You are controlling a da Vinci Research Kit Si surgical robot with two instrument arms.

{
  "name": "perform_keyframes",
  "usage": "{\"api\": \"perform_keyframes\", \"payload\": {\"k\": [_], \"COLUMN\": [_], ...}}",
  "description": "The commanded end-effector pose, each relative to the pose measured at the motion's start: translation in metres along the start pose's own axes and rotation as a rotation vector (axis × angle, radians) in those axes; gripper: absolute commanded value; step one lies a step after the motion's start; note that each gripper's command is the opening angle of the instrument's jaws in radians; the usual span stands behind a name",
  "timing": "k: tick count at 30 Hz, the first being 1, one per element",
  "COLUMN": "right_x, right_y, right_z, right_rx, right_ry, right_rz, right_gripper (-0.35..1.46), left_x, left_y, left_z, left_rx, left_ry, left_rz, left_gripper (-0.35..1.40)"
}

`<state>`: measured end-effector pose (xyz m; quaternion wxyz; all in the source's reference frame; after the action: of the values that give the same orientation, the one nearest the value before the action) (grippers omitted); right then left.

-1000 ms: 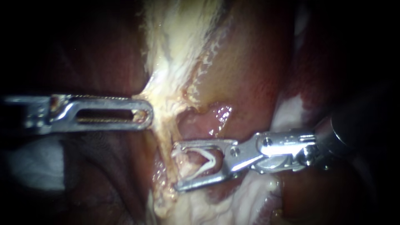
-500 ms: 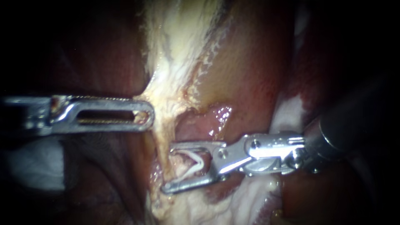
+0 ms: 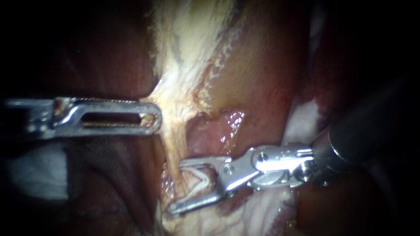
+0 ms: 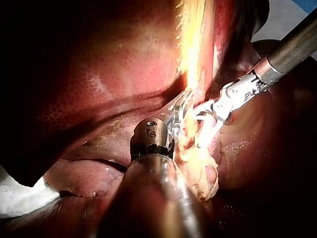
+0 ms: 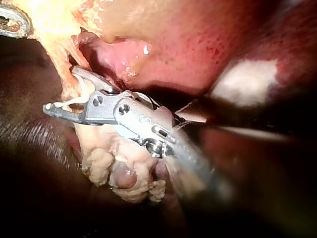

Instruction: Clipping first clip left tube

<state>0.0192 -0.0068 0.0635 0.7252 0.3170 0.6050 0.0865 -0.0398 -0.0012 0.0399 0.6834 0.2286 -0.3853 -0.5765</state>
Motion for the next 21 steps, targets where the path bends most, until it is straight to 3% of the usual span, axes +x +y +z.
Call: {"api": "perform_keyframes", "payload": {"k": [1, 9, 21], "right_x": [0.0000, -0.0004, -0.0012], "right_y": [0.0001, 0.0003, 0.0005], "right_z": [0.0001, 0.0014, 0.0018], "right_rx": [0.005, 0.025, 0.055], "right_ry": [0.001, 0.009, 0.014], "right_rz": [0.000, 0.006, 0.022], "right_gripper": [0.56, 0.54, 0.32], "left_x": [0.0000, 0.0000, 0.0000], "left_y": [0.0000, 0.0000, -0.0001], "left_z": [0.0000, 0.0000, 0.0001], "left_rx": [0.001, 0.001, 0.000], "left_ry": [0.000, 0.000, 0.000], "left_rz": [0.000, 0.000, 0.000], "left_gripper": [-0.35, -0.35, -0.35]}}
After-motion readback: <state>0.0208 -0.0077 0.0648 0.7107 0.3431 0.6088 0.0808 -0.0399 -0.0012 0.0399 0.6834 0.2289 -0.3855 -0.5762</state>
